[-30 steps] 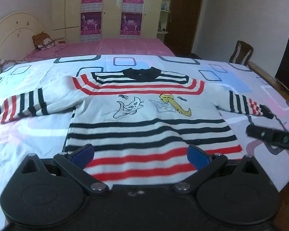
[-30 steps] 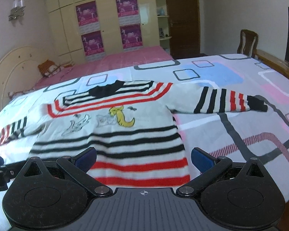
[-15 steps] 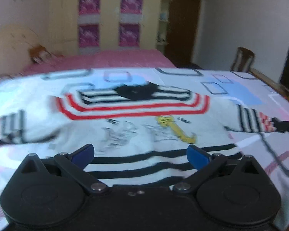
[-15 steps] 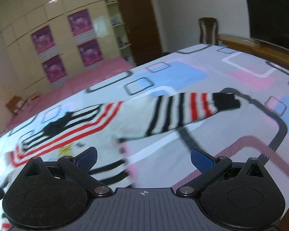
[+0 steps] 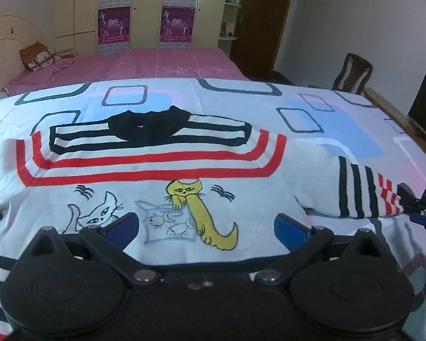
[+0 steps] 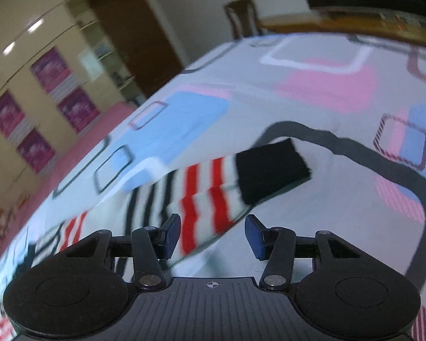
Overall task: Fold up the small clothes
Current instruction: 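Move the right tool to the sweater's black cuff and grasp it, then carry the cuff across the sweater body toward the collar with the right tool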
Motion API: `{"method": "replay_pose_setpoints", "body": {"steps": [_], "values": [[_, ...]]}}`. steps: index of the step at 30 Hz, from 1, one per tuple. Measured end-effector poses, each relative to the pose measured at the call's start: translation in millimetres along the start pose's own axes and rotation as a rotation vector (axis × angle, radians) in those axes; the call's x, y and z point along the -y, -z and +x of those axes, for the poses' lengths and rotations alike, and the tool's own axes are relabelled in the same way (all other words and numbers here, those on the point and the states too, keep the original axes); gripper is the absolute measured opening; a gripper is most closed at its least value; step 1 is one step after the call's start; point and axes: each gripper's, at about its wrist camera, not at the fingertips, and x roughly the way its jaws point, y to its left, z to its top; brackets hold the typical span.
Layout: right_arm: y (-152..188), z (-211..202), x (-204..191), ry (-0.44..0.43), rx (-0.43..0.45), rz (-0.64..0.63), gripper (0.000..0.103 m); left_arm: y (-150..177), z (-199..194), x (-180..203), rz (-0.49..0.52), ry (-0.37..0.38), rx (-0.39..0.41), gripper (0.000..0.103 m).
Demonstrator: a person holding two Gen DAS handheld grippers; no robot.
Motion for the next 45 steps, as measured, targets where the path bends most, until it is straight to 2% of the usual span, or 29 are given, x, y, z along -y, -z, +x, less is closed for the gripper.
{"method": "replay_pose_setpoints", "body": {"steps": [7,13,14,15,16,18,20,24,26,28,31,36,39,42,44,45], "values": [[-5,22,25,-0.007,-0.059,0.115,0.037,-2,11,-3,-0.066,-0.060,-0.042,0.102],[-11,19,36,-0.012,-0.030,0.169,0.036,-9,9,-13,-0.077,-0.091,-0.034,0.102],[-13,20,36,-0.001,-0.026,0.163,0.028,-11,10,-18,-0.084,-0.093,-0.033,0.102],[-14,21,34,0.026,-0.027,0.143,0.014,-12,12,-23,-0.089,-0.096,-0.040,0.103],[-16,23,32,0.049,-0.029,0.122,0.011,-13,17,-28,-0.087,-0.100,-0.065,0.103],[-20,24,26,0.070,-0.030,0.085,0.008,-13,24,-41,-0.081,-0.119,-0.113,0.101],[-21,21,9,0.090,-0.013,-0.011,0.007,-12,21,-57,-0.089,-0.124,-0.105,0.101],[-13,1,-53,-0.024,0.037,-0.232,0.007,-9,17,-91,-0.122,-0.150,-0.088,0.101],[2,-9,-92,-0.109,0.032,-0.329,0.007,-9,15,-110,-0.151,-0.123,-0.074,0.100],[22,-16,-131,-0.202,0.014,-0.413,0.007,-10,14,-125,-0.159,-0.131,-0.064,0.100],[69,-24,-191,-0.306,-0.028,-0.551,0.007,-10,12,-151,-0.191,-0.162,-0.046,0.100],[158,-27,-266,-0.439,-0.132,-0.717,0.007,-7,5,-191,-0.269,-0.157,-0.026,0.099],[210,-33,-296,-0.484,-0.187,-0.813,0.007,-2,1,-210,-0.298,-0.142,-0.023,0.099],[254,-37,-309,-0.507,-0.243,-0.902,0.007,3,1,-220,-0.307,-0.122,-0.027,0.099],[271,-31,-308,-0.485,-0.267,-0.934,0.007,4,2,-223,-0.307,-0.095,-0.030,0.099],[271,-25,-308,-0.484,-0.242,-0.939,0.009,4,3,-223,-0.307,-0.084,-0.030,0.099]]}}
